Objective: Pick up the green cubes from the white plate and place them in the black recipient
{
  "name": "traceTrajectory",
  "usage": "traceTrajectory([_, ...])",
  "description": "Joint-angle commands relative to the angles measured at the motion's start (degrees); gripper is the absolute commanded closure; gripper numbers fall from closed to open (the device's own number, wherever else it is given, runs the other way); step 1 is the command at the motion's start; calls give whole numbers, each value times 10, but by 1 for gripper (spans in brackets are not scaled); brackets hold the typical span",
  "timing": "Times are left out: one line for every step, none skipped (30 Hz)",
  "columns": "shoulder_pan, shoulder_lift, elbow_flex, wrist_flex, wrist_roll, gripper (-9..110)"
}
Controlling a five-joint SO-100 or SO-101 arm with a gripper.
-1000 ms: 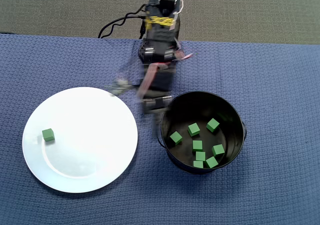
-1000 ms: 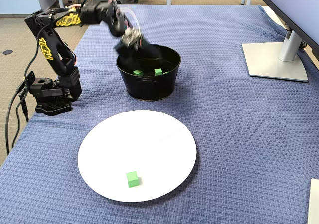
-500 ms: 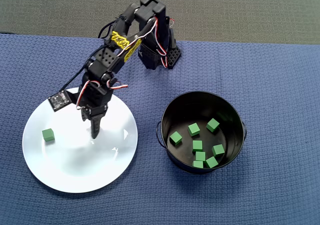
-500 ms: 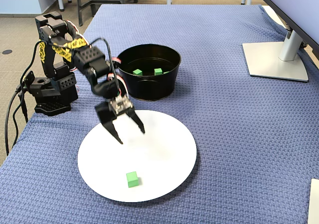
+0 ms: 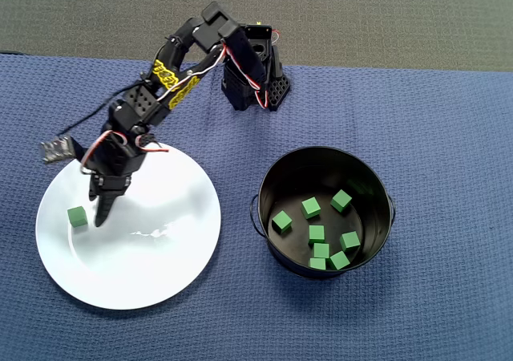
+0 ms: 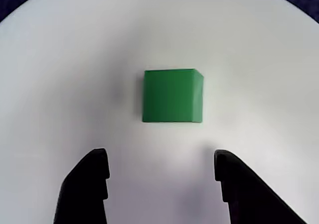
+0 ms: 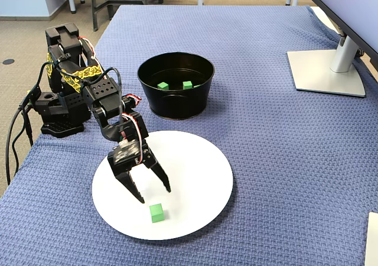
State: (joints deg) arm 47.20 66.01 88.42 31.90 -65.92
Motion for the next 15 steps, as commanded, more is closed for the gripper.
traceTrajectory([6, -6, -98, 86, 48, 83])
traceTrajectory([7, -12, -109, 101, 65, 83])
traceTrajectory([7, -22, -131, 131, 84, 83])
traceTrajectory([7, -32, -154, 162, 101, 83])
traceTrajectory([6, -40, -167, 180, 112, 83])
traceTrajectory([6, -44, -171, 183, 119, 83])
traceTrajectory([5, -47, -172, 181, 120, 83])
traceTrajectory([5, -50, -175, 180, 122, 83])
traceTrajectory([5, -52, -177, 179, 123, 83])
traceTrajectory([4, -52, -178, 178, 123, 83])
traceTrajectory([4, -53, -178, 176, 125, 83])
traceTrajectory([4, -55, -181, 175, 127, 83])
traceTrajectory([3, -59, -186, 175, 127, 83])
traceTrajectory([3, -64, -195, 175, 130, 83])
traceTrajectory([4, -71, -206, 175, 133, 83])
